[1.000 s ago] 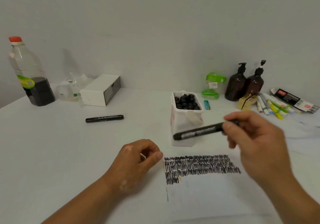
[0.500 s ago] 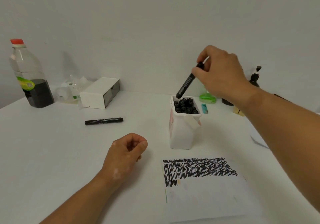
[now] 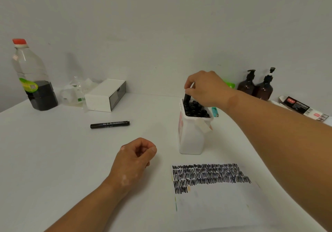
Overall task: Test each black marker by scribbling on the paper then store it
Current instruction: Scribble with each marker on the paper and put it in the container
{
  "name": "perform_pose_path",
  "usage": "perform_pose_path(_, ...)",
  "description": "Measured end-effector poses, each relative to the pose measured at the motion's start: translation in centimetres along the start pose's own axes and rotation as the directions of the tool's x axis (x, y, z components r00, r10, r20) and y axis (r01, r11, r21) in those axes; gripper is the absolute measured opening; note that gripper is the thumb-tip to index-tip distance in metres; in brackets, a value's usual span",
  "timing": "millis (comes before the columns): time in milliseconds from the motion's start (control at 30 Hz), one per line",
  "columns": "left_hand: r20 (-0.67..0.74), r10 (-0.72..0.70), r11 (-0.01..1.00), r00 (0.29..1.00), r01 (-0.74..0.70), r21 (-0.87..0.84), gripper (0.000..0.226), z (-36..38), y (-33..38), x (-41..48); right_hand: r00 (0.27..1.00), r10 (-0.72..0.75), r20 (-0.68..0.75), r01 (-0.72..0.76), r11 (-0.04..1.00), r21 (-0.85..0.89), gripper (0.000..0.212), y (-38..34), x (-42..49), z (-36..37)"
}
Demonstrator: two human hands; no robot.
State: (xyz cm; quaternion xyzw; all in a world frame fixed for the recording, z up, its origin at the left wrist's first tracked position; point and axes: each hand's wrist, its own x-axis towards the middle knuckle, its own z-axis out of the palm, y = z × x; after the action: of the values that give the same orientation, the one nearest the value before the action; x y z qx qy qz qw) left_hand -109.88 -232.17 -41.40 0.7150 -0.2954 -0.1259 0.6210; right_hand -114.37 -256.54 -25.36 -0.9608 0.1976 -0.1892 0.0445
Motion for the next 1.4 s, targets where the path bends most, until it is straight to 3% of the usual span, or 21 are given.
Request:
perform_pose_path(367, 0.006, -0.004, 1.0, 1.0, 0.004, 0.0, 0.015, 0.1, -0.2, 0.0, 1.0, 0.01, -0.03, -0.012, 0.996, -0.085, 0.01, -1.1, 0.1, 0.1)
perform_pose_path(667, -0.001, -0.002, 1.0, 1.0, 0.002, -0.008, 0.015, 0.1, -0.1, -0.1, 0.995, -0.02, 0.1, 0.044, 0.967, -0.252, 0.021, -0.9, -0.8, -0.3)
perform_pose_path(900, 0.017, 0.001, 1.0, 1.0, -0.002, 0.011, 0.016, 0.0, 0.1, -0.2, 0.992, 0.01, 0.123, 0.007, 0.991, -0.136, 0.034, -0.9, -2.0, 0.5)
perform_pose_path(1033, 0.029, 0.0, 1.0, 1.0, -0.001, 0.014, 0.015, -0.1, 0.0, -0.2, 0.998, 0.039, -0.053, -0.038, 0.999, 0.015, 0.029, -0.2, -2.4, -0.8)
perform_pose_path(1200, 0.018, -0.003, 1.0, 1.0, 0.003, 0.029, 0.014, -0.1, -0.1, -0.1, 0.961, 0.043, -0.274, 0.005, 0.985, 0.172, 0.022, 0.1, -7.3, -2.3)
perform_pose_path(1333, 0.017, 0.015, 0.998, 1.0, -0.016, 0.054, 0.014, -0.1, -0.2, -0.1, 0.941, 0.121, -0.317, 0.021, 0.911, 0.411, 0.016, 0.4, -13.9, -0.7)
perform_pose_path(1400, 0.016, 0.022, 0.997, 1.0, -0.023, 0.07, 0.014, 0.0, -0.2, -0.2, 0.949, 0.168, -0.268, -0.012, 0.866, 0.501, 0.016, 0.5, -16.4, 1.2)
